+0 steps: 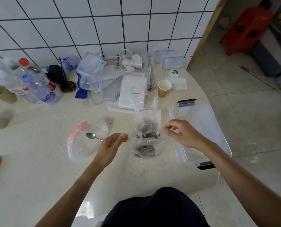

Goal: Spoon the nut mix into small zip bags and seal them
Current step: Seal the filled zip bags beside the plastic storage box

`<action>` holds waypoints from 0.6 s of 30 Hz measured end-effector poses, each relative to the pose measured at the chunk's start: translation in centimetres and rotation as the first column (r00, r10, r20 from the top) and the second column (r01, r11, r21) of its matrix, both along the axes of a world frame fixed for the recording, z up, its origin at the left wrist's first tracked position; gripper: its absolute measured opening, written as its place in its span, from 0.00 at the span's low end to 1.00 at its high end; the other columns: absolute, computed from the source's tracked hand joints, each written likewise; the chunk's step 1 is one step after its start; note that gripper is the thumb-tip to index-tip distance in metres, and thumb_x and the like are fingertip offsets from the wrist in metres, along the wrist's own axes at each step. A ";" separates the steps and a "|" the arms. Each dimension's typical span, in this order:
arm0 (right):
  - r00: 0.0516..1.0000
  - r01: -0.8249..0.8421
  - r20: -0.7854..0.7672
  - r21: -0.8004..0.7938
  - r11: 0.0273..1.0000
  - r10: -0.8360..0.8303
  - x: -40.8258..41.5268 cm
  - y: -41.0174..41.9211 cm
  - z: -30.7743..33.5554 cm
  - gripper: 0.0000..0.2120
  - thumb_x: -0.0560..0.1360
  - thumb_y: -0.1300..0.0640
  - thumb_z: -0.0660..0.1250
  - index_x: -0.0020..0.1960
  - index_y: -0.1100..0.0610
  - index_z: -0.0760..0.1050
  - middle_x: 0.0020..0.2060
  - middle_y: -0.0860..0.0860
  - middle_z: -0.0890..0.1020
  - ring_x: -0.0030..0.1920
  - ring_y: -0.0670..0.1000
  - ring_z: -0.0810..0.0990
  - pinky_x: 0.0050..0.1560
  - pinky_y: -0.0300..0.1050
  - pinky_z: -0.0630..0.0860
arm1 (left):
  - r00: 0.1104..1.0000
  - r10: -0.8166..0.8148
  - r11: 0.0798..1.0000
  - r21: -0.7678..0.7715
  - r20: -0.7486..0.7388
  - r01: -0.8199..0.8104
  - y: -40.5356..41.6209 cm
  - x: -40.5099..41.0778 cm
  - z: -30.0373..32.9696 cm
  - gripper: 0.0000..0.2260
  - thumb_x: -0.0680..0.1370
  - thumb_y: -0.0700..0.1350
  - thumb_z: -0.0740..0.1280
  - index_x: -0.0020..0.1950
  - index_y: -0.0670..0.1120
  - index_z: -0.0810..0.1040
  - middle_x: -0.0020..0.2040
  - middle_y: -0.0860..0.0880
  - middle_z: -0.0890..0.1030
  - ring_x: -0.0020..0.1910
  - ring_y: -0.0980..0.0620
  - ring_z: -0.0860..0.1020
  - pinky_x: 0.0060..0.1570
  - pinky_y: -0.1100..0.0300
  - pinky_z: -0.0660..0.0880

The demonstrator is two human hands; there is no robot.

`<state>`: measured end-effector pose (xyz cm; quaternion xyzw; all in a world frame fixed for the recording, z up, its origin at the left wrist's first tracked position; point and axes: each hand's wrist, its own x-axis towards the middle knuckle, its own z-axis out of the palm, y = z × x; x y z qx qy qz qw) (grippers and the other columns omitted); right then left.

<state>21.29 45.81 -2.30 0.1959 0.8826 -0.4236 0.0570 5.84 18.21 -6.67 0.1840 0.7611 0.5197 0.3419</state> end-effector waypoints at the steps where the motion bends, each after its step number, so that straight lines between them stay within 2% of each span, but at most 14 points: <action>1: 0.999 0.034 -0.021 0.003 0.999 -0.034 -0.8 0.2 0.1 0.19 0.79 0.36 0.64 0.53 0.50 0.83 0.49 0.41 0.85 0.51 0.39 0.82 0.58 0.45 0.79 | 1.000 0.023 1.000 -0.002 0.015 -0.023 0.3 -0.5 -0.1 0.18 0.82 0.61 0.61 0.56 0.51 0.85 0.52 0.56 0.87 0.54 0.61 0.83 0.53 0.67 0.76; 5: 0.992 0.109 -0.070 0.064 0.992 -0.105 -4.4 0.8 -0.3 0.14 0.83 0.45 0.64 0.55 0.55 0.82 0.52 0.46 0.84 0.53 0.43 0.82 0.59 0.50 0.79 | 0.986 0.111 0.994 -0.026 0.127 -0.109 2.7 -3.0 -1.1 0.18 0.84 0.59 0.60 0.57 0.50 0.84 0.53 0.53 0.87 0.55 0.57 0.84 0.58 0.55 0.76; 8: 0.994 0.107 -0.051 0.111 0.988 -0.101 -6.9 1.2 -0.9 0.14 0.84 0.48 0.63 0.61 0.57 0.79 0.59 0.50 0.82 0.60 0.48 0.80 0.62 0.48 0.76 | 0.970 0.113 0.991 -0.091 0.217 -0.095 5.1 -4.7 -2.4 0.16 0.84 0.58 0.62 0.59 0.49 0.82 0.55 0.54 0.87 0.57 0.55 0.84 0.63 0.52 0.76; 11: 0.996 0.090 -0.013 0.167 0.982 -0.089 -9.0 1.5 -1.6 0.12 0.85 0.56 0.59 0.63 0.60 0.77 0.62 0.54 0.79 0.63 0.54 0.78 0.61 0.46 0.73 | 0.952 0.082 0.989 -0.142 0.296 -0.041 7.4 -5.8 -3.7 0.15 0.84 0.58 0.63 0.61 0.50 0.79 0.60 0.52 0.84 0.61 0.53 0.81 0.67 0.48 0.75; 15: 0.989 0.034 0.130 0.239 0.970 -0.067 -10.9 1.8 -2.4 0.18 0.85 0.58 0.58 0.74 0.61 0.69 0.73 0.58 0.72 0.72 0.57 0.73 0.69 0.49 0.68 | 0.895 0.058 0.991 -0.130 0.443 0.000 9.9 -6.6 -4.3 0.14 0.85 0.55 0.62 0.64 0.48 0.76 0.65 0.49 0.80 0.66 0.49 0.77 0.71 0.46 0.71; 18: 0.965 -0.036 0.262 0.228 0.973 -0.025 -11.4 2.2 -2.8 0.25 0.83 0.55 0.63 0.78 0.60 0.65 0.75 0.58 0.71 0.74 0.58 0.71 0.70 0.51 0.68 | 0.861 0.052 0.998 -0.010 0.507 -0.054 10.7 -6.7 -4.0 0.10 0.83 0.51 0.67 0.59 0.46 0.80 0.58 0.49 0.84 0.60 0.49 0.79 0.66 0.48 0.70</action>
